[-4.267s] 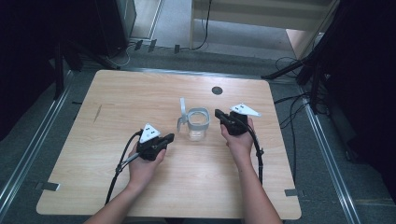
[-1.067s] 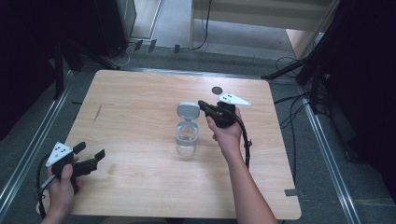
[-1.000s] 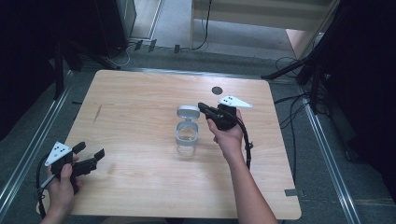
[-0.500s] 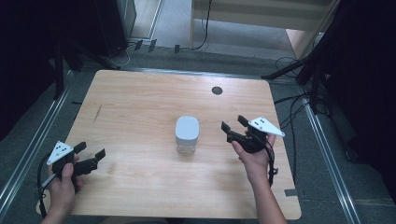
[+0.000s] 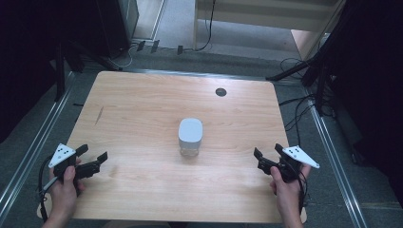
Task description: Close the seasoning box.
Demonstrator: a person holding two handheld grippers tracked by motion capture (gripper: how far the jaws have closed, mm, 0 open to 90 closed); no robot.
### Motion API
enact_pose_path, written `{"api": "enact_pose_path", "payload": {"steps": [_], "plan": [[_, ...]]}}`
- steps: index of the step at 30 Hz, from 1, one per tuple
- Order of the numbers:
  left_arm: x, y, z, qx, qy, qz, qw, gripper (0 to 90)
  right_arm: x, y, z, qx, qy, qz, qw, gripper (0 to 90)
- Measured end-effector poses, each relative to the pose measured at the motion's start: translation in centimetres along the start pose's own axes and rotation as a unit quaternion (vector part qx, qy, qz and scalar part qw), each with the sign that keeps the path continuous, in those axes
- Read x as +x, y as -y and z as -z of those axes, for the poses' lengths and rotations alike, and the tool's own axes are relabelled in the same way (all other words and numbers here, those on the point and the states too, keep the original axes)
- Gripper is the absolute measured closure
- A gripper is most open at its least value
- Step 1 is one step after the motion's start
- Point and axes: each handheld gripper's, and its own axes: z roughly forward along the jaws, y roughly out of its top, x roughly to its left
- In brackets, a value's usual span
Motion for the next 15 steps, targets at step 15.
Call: {"api": "enact_pose_path", "payload": {"steps": [15], "plan": [[0.0,0.0,0.0,0.0,0.002,0.0,1.0,13.6,-4.0,4.7,3.4,0.034,0.026,-0.016,0.999,14.2]]}}
